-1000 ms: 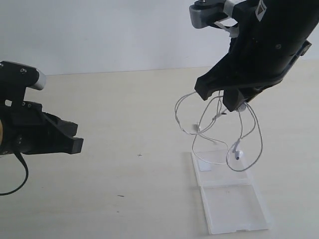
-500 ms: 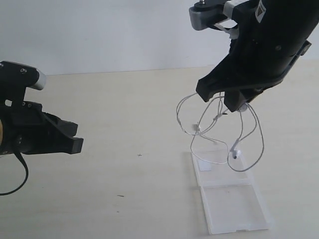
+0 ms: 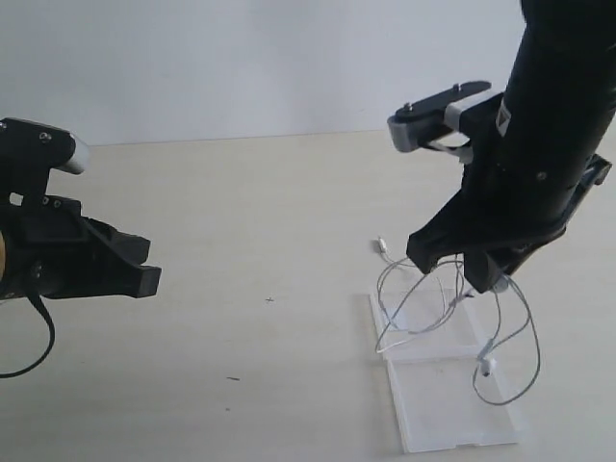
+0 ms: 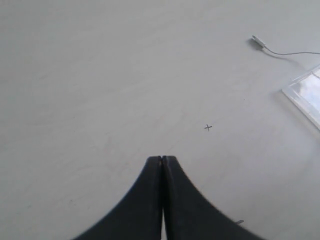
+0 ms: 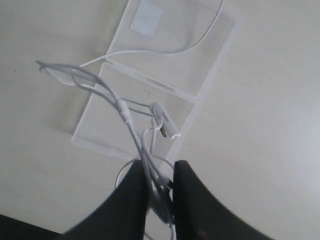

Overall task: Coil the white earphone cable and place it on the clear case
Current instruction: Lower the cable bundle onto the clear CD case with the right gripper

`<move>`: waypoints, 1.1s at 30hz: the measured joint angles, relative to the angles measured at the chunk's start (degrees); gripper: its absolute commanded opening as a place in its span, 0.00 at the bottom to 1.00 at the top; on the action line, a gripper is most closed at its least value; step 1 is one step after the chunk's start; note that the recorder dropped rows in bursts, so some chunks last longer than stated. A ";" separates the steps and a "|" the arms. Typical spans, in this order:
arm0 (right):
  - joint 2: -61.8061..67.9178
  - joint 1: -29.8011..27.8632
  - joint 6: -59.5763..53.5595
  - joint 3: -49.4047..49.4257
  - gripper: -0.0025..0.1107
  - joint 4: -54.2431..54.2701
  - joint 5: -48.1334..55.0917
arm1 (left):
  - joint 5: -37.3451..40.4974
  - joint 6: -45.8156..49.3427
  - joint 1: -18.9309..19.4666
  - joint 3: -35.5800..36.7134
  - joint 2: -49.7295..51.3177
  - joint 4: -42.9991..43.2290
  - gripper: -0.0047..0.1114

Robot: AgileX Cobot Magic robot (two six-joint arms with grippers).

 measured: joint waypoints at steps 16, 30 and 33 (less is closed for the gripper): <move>11.11 0.00 -0.41 0.83 0.02 2.13 -4.75 | 0.00 -0.36 0.00 0.00 0.00 0.00 0.04; 18.08 0.00 -0.46 0.83 0.02 2.24 -6.11 | -0.13 -0.38 0.00 0.00 0.00 0.00 0.04; 19.34 0.00 -0.46 1.06 0.02 2.13 -6.34 | -0.13 -0.38 0.00 0.00 0.00 0.00 0.04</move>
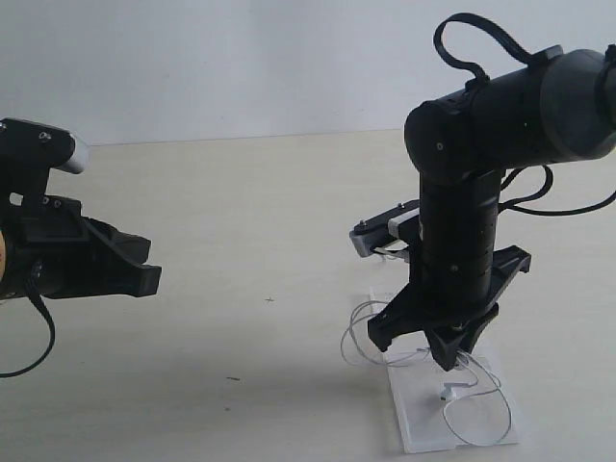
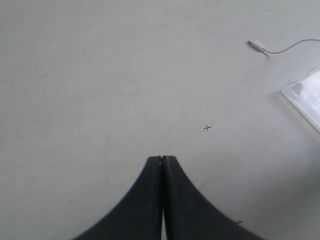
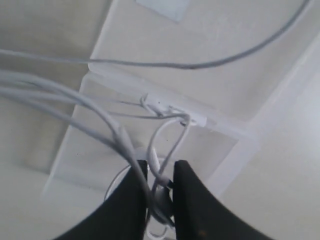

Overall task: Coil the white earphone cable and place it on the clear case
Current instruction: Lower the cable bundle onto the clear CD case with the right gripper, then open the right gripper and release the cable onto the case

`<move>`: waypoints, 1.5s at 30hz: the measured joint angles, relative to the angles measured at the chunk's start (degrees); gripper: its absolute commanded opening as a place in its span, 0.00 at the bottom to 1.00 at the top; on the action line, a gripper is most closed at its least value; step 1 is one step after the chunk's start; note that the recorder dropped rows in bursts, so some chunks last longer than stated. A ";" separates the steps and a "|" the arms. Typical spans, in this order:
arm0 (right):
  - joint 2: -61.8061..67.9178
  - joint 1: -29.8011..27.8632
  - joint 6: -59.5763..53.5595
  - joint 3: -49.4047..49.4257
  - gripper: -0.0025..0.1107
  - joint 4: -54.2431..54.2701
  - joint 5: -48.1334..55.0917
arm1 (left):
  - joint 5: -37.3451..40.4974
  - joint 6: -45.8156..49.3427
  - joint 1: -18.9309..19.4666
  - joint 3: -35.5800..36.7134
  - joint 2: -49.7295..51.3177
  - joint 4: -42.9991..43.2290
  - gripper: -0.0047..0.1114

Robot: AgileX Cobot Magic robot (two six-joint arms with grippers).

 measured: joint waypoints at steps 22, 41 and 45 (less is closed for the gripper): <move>0.90 0.00 0.26 5.88 0.13 -2.84 -9.70 | -0.12 -0.23 0.00 0.00 0.00 0.00 0.04; 0.80 0.00 -0.66 5.88 0.46 -3.17 -2.81 | -0.12 -0.27 0.00 0.00 0.00 0.00 0.04; -3.29 0.00 -2.14 5.97 0.46 -3.17 -4.37 | -0.12 -0.27 0.00 0.00 0.00 0.00 0.04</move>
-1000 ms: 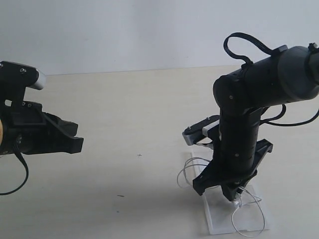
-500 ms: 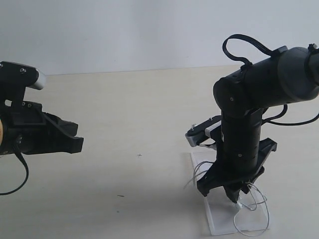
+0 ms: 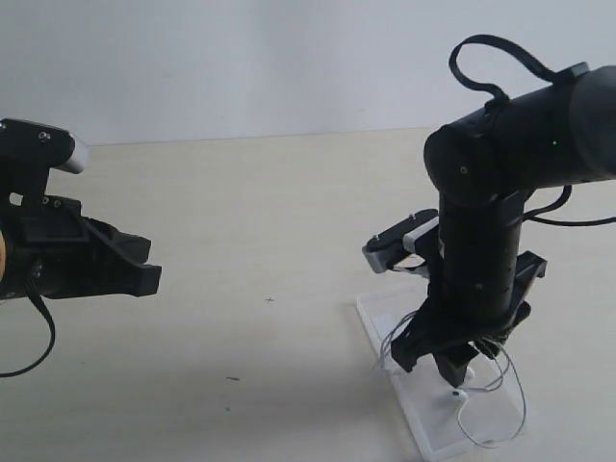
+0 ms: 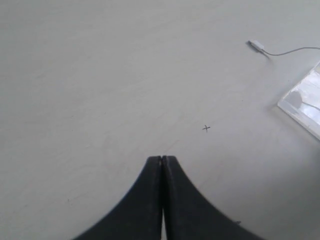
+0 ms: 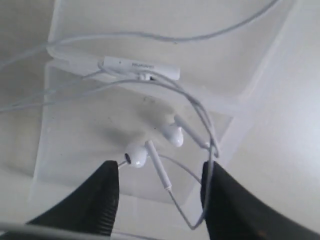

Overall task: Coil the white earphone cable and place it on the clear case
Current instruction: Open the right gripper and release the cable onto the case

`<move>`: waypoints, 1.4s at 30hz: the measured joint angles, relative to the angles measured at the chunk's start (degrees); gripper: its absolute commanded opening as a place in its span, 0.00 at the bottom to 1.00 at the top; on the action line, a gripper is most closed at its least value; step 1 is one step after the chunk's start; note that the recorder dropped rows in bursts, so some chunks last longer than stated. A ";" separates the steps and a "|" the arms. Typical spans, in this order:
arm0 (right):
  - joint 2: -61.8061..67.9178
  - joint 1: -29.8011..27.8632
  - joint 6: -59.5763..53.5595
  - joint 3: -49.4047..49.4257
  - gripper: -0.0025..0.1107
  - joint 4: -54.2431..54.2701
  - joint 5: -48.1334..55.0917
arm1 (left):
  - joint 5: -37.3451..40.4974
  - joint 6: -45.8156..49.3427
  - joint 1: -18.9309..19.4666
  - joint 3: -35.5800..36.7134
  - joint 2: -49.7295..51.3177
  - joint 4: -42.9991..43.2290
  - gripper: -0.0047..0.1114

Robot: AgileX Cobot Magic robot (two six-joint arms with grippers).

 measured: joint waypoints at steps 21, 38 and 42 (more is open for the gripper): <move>-4.29 0.00 -1.48 -0.15 0.64 0.15 6.14 | 0.00 -0.10 0.00 0.00 0.00 0.00 0.04; -4.86 0.00 -7.74 -7.45 0.50 5.60 10.79 | 0.00 -0.10 0.00 0.00 0.00 0.00 0.04; -4.86 0.00 -7.74 -7.56 0.50 5.89 10.79 | 0.00 -0.10 0.00 0.00 0.00 0.00 0.04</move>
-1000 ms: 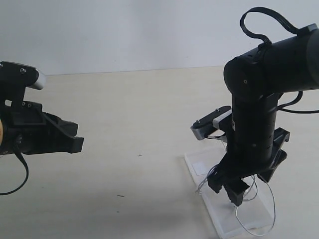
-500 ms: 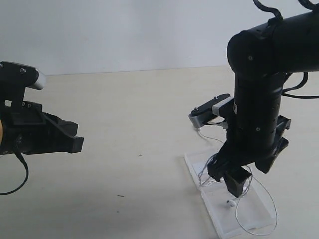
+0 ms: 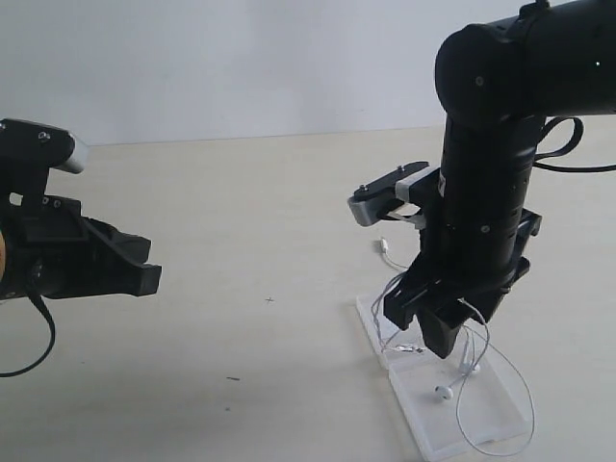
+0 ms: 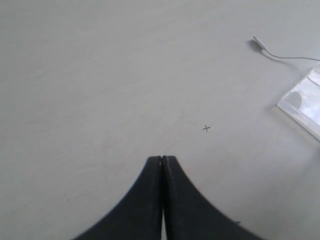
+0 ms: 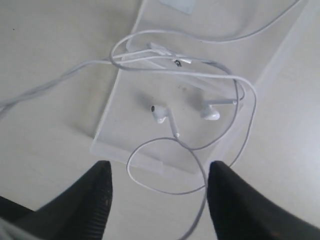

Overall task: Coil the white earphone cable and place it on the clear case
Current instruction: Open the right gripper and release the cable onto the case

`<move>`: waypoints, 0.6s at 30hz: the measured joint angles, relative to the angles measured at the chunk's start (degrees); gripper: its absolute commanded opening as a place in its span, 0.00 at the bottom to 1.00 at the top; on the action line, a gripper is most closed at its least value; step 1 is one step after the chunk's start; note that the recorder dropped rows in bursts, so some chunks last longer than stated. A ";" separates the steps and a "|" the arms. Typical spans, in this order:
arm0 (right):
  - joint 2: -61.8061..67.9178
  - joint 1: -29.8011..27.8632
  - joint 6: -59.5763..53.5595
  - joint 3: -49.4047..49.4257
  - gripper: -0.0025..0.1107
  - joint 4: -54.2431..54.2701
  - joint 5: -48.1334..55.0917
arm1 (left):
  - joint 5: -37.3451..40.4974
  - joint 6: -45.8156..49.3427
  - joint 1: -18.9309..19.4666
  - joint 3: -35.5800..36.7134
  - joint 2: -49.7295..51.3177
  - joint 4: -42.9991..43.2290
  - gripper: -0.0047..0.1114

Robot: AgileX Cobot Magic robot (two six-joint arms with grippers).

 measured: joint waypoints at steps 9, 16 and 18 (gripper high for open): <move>0.00 0.00 2.08 0.00 0.50 -0.55 0.02 | 0.00 -0.05 0.00 0.00 0.00 0.00 0.04; 0.00 0.00 3.15 0.27 0.50 2.40 0.13 | -0.29 -0.05 0.00 0.00 0.00 0.00 0.04; 0.00 0.00 1.97 0.79 0.50 2.52 0.24 | -1.19 -0.05 0.00 0.00 0.00 0.00 0.04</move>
